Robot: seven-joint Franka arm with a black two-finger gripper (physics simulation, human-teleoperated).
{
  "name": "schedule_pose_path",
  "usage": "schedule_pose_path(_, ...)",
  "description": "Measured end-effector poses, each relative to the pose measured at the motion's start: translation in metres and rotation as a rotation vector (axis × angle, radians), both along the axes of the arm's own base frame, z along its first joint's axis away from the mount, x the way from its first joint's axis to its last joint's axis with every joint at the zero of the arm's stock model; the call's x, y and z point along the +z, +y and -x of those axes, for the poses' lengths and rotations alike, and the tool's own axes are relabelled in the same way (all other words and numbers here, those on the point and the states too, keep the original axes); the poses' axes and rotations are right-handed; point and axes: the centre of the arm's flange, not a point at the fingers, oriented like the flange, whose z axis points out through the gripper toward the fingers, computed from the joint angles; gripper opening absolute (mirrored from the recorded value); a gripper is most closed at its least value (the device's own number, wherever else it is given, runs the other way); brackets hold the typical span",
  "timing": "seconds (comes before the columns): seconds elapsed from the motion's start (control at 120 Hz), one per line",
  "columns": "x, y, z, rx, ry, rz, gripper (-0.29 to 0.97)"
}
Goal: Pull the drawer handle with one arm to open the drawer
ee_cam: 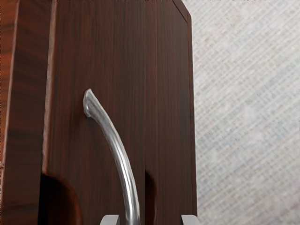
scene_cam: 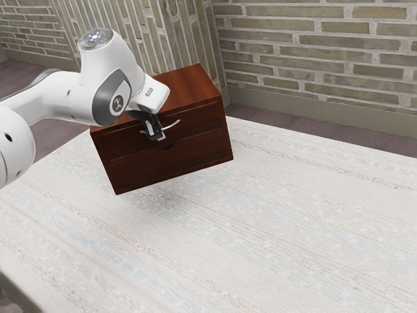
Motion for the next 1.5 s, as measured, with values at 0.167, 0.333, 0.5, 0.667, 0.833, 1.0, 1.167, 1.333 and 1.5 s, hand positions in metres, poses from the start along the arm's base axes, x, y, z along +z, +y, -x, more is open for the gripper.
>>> schedule_pose_path(0.167, 0.0, -0.005, 0.002, -0.002, 0.002, 0.003, 0.04)
schedule_pose_path(0.333, 0.002, -0.011, 0.009, -0.006, 0.008, 0.01, 0.01)
schedule_pose_path(0.5, 0.0, -0.015, 0.016, -0.007, 0.018, 0.016, 0.0)
schedule_pose_path(0.667, 0.0, -0.028, 0.018, -0.023, 0.023, 0.021, -0.01)
schedule_pose_path(0.833, 0.001, -0.034, 0.027, -0.027, 0.027, 0.028, -0.01)
schedule_pose_path(1.0, 0.001, -0.041, 0.035, -0.033, 0.032, 0.036, -0.01)
schedule_pose_path(1.167, 0.0, -0.052, 0.044, -0.047, 0.037, 0.044, -0.01)
schedule_pose_path(1.333, 0.001, -0.064, 0.051, -0.062, 0.039, 0.05, -0.01)
schedule_pose_path(1.5, 0.002, -0.075, 0.058, -0.077, 0.041, 0.054, -0.01)
